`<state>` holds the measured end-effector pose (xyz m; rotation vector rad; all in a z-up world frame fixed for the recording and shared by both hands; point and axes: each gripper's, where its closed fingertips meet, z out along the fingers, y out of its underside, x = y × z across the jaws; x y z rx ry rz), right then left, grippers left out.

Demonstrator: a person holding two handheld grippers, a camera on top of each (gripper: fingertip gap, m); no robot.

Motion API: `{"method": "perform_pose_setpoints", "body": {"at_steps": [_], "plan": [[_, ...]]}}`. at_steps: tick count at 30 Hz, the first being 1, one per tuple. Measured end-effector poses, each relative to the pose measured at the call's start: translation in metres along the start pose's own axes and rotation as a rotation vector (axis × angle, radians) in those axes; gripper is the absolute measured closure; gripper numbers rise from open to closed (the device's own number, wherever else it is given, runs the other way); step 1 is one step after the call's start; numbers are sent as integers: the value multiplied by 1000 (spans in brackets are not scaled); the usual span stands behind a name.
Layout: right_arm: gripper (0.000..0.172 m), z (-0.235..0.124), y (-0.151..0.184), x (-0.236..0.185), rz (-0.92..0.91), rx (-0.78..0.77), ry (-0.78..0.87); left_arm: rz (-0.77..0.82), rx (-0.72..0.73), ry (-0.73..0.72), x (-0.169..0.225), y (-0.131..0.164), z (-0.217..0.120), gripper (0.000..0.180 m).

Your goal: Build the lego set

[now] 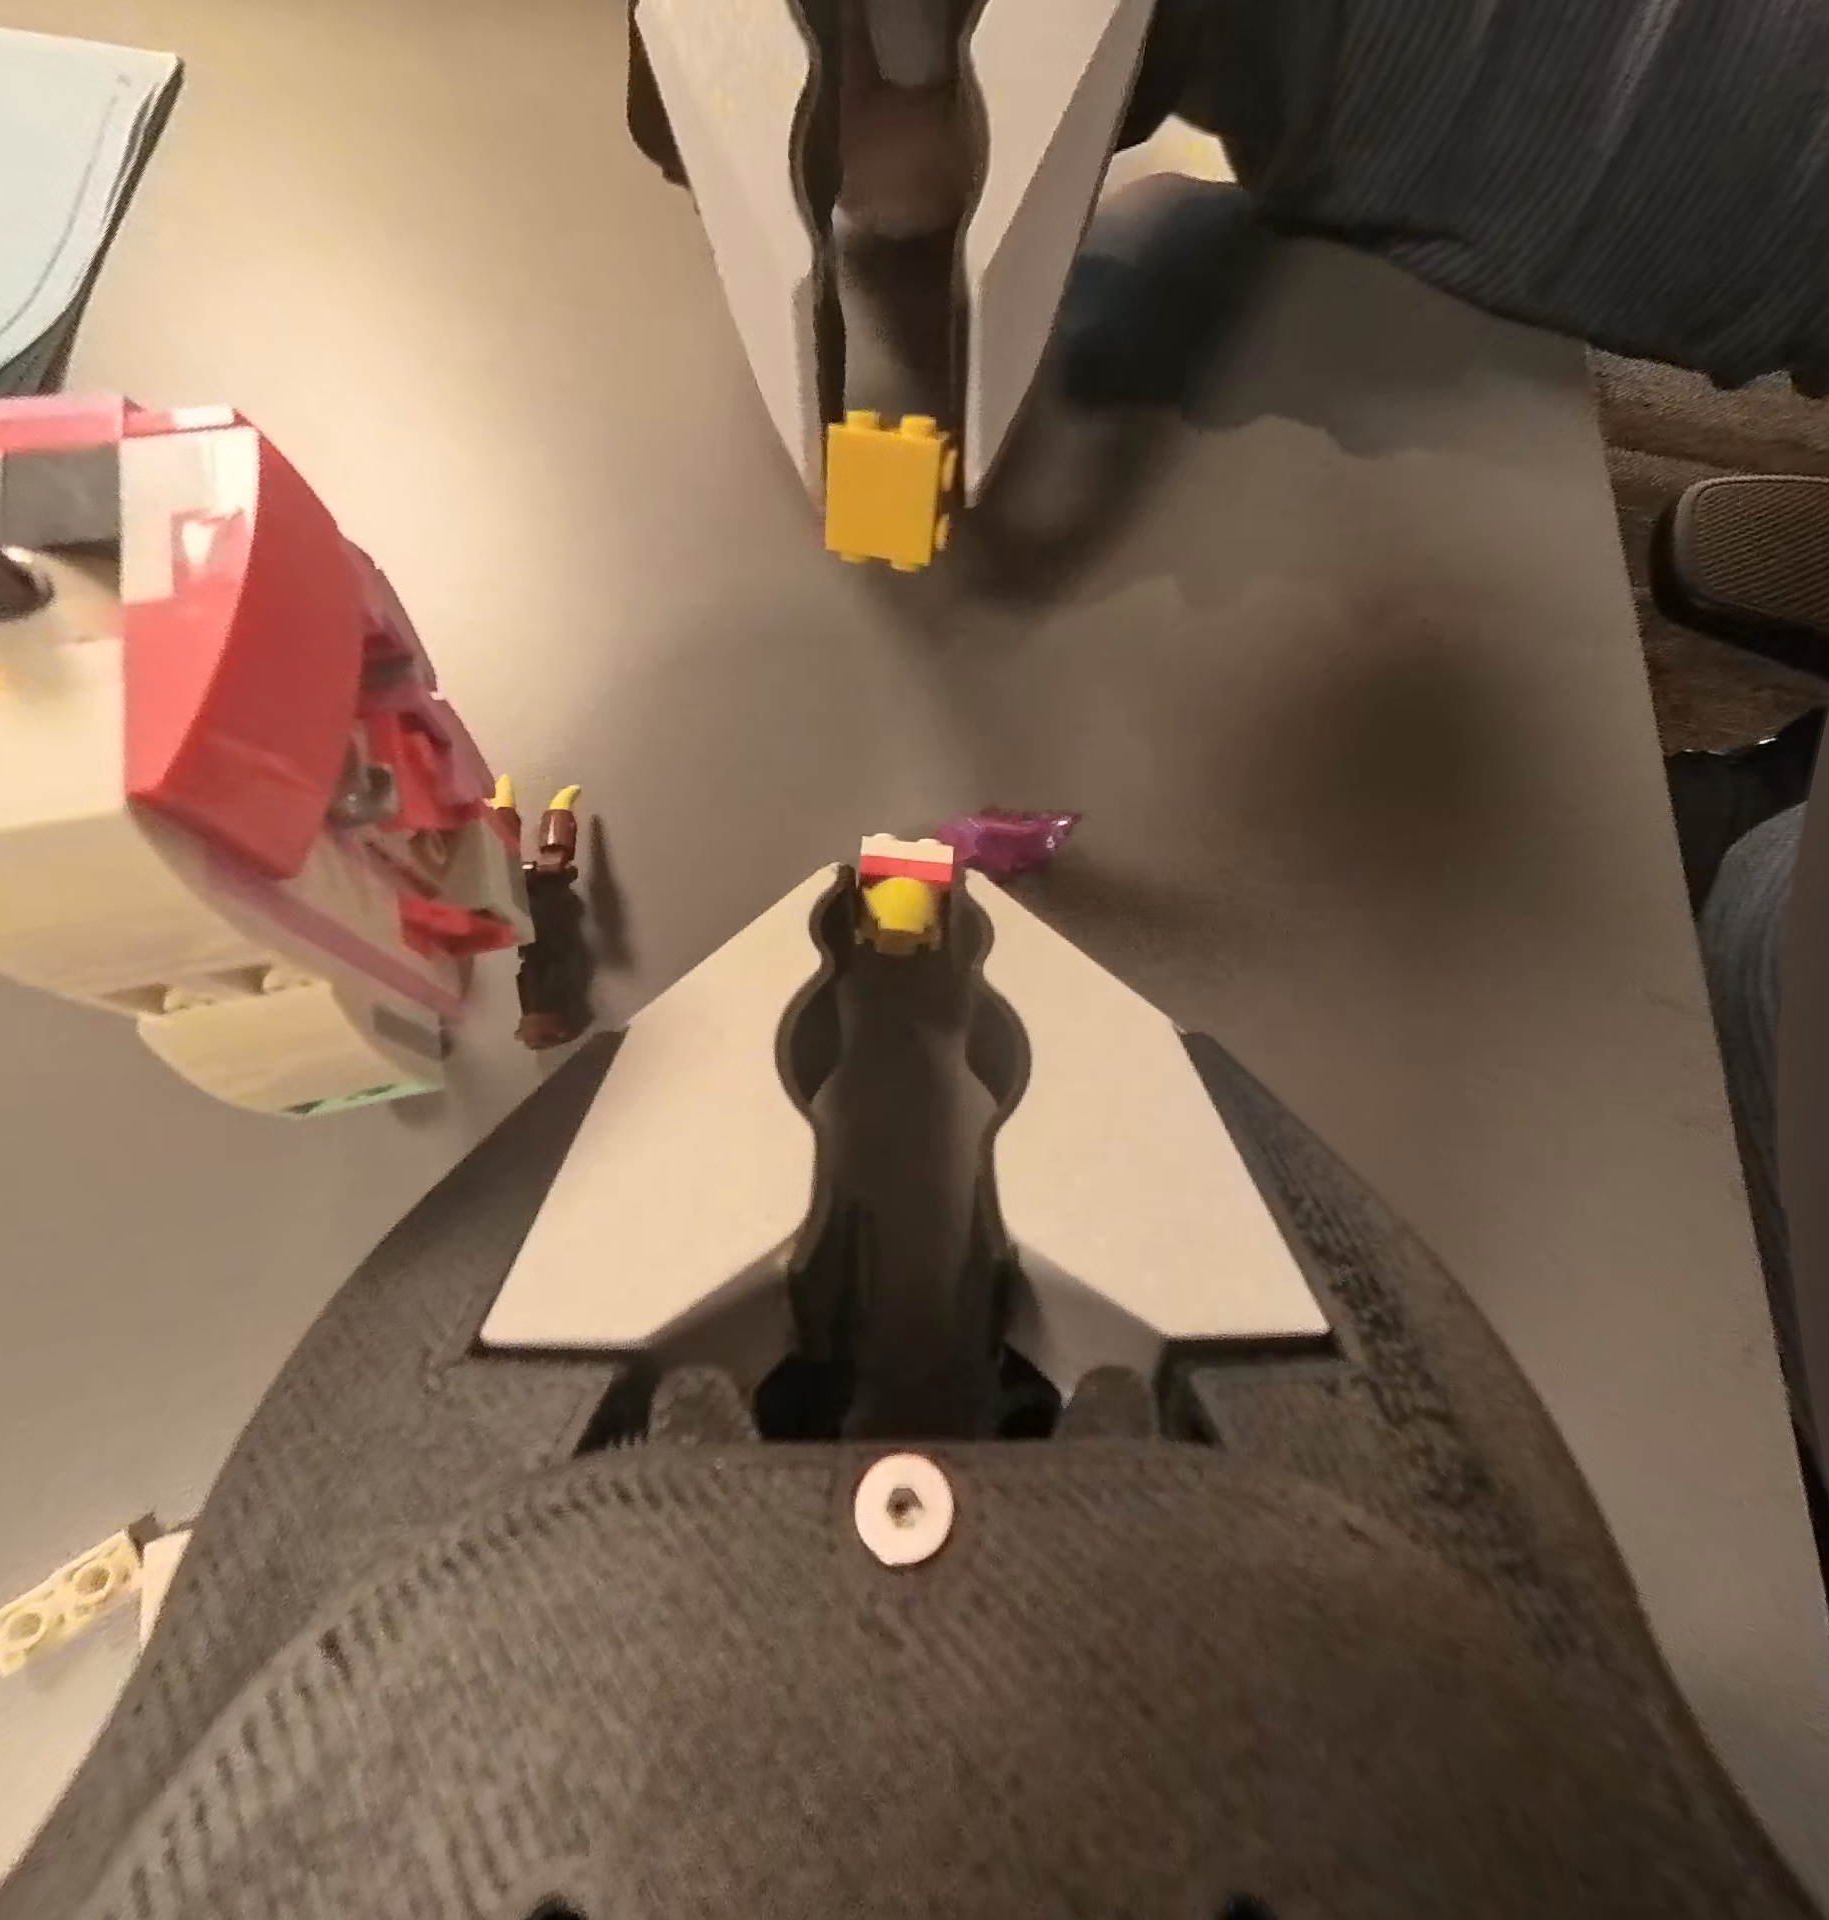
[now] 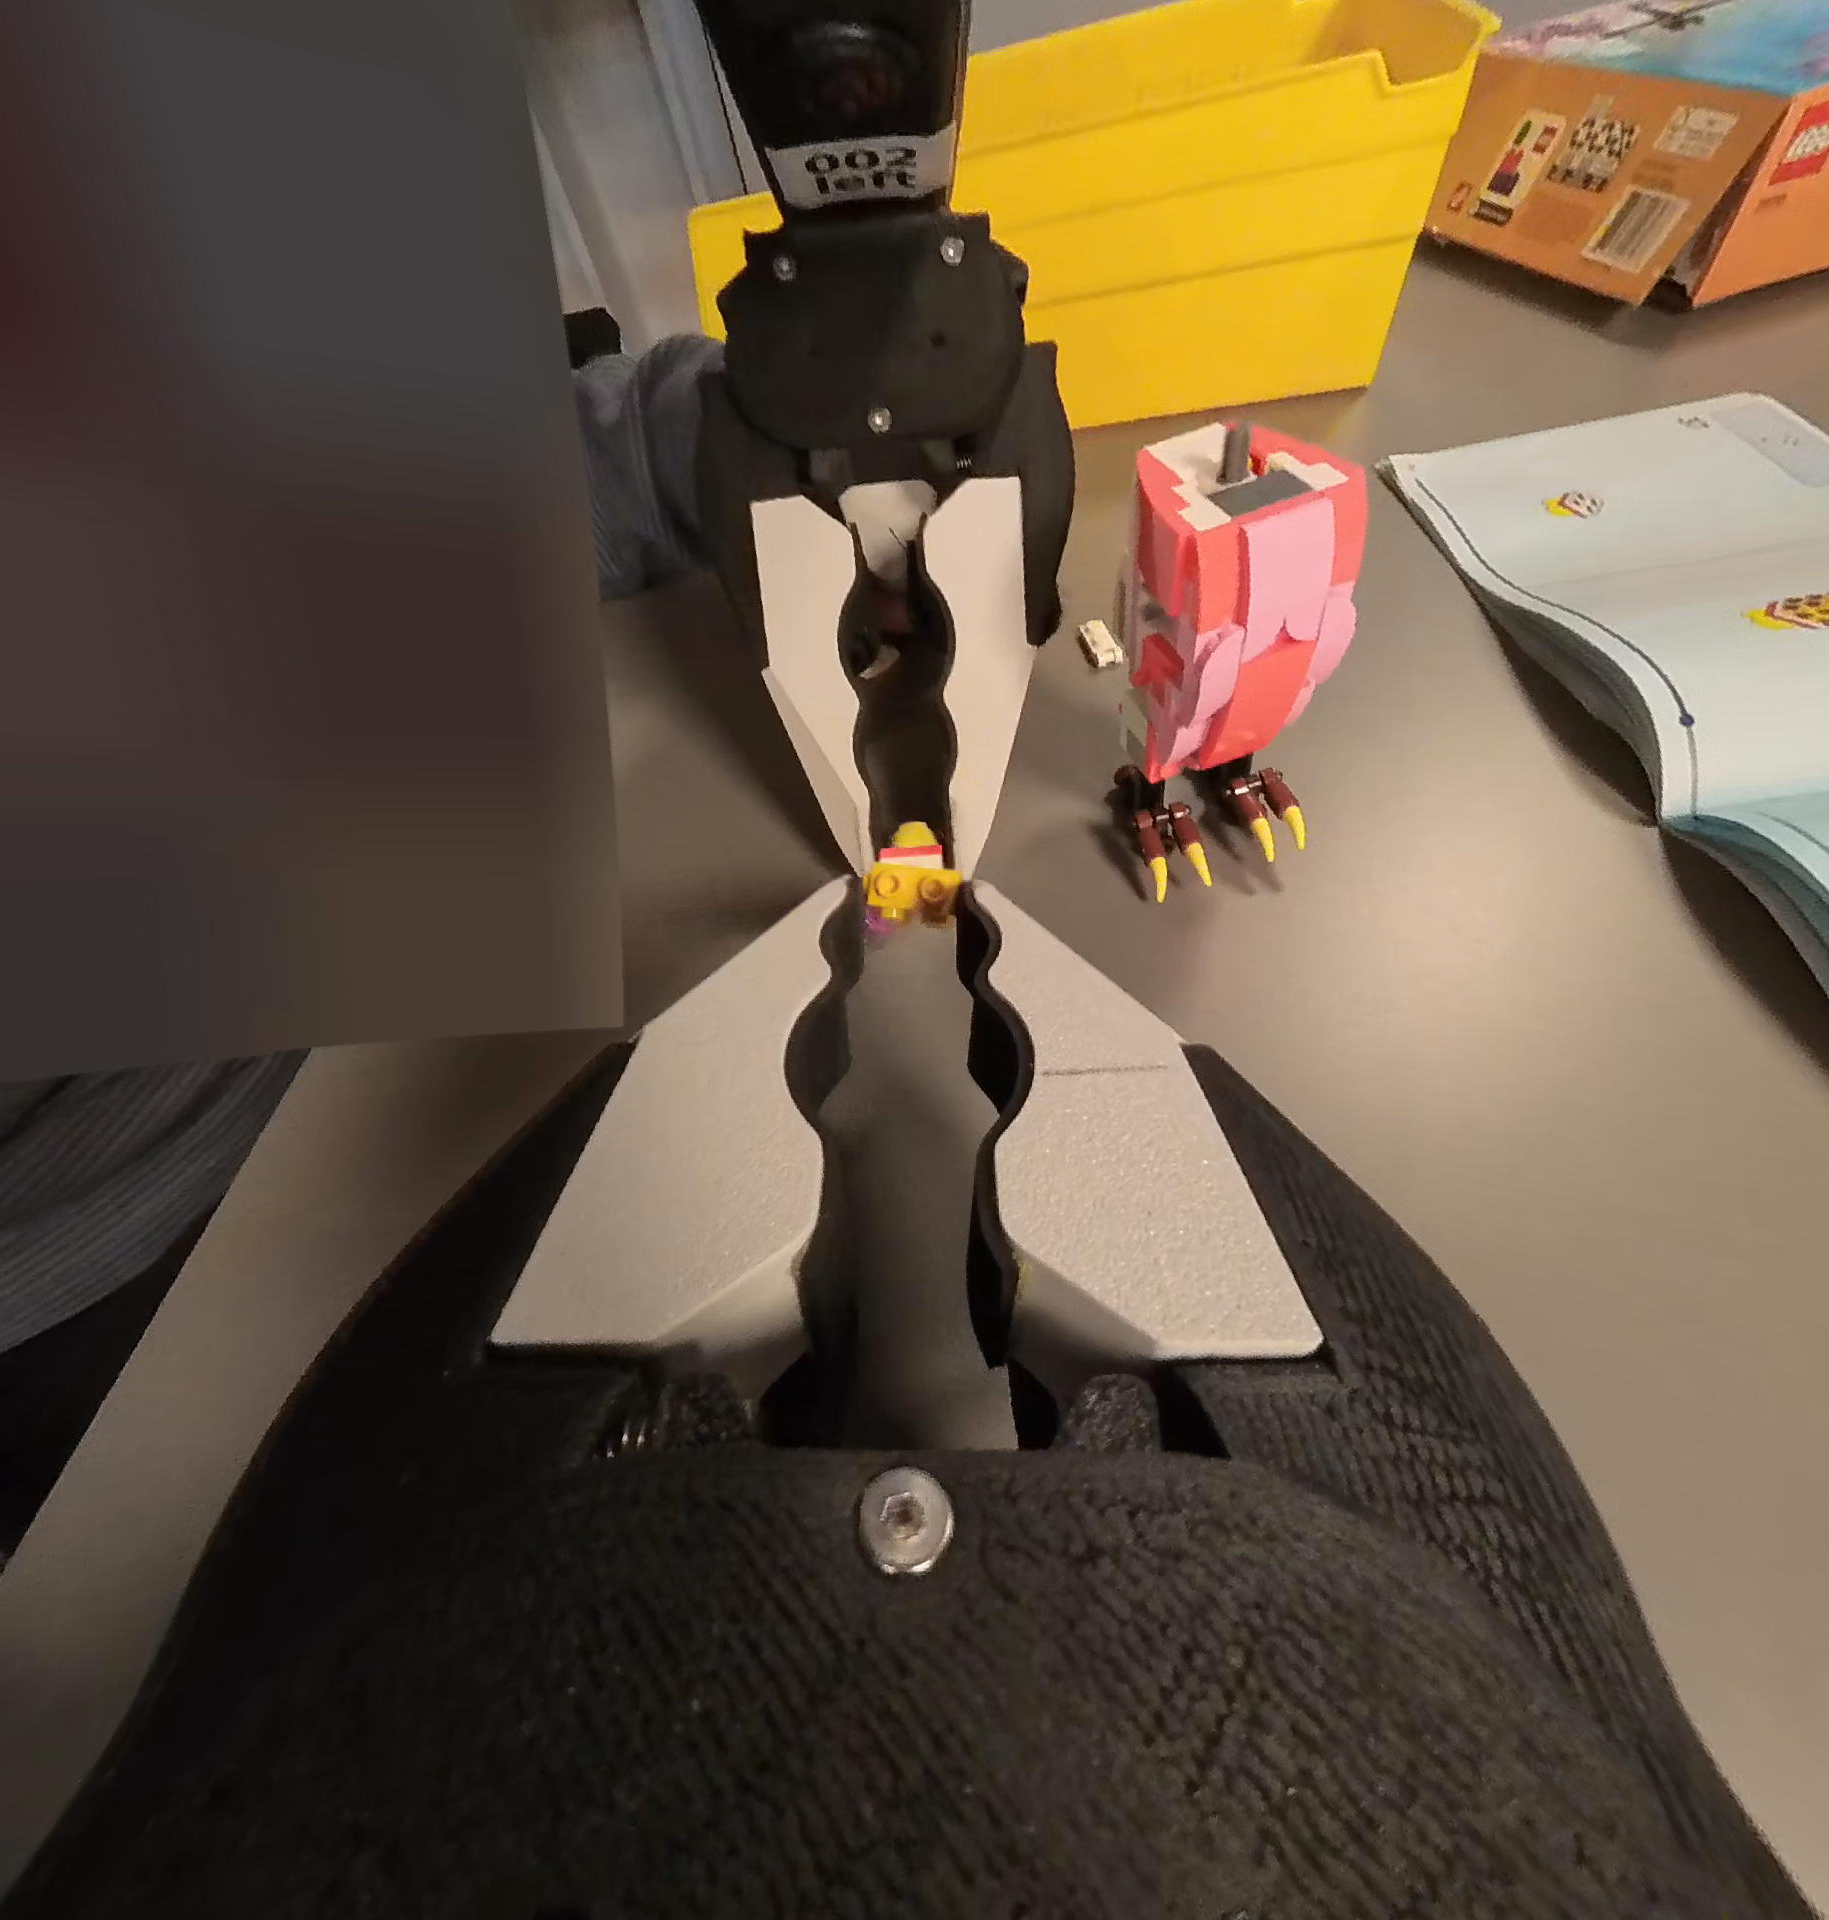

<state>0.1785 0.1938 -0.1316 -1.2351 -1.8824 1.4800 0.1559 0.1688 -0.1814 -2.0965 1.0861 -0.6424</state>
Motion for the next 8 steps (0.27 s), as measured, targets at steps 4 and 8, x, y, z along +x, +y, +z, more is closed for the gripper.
{"method": "perform_pose_setpoints", "body": {"at_steps": [4, 8], "plan": [[156, 1, -3, -1, -1, 17, -4, -6, 2, -1, -1, 0, 0, 165], [156, 2, -17, -3, -22, 103, -7, 33, 111, -64, -5, -15, -8, 165]]}}
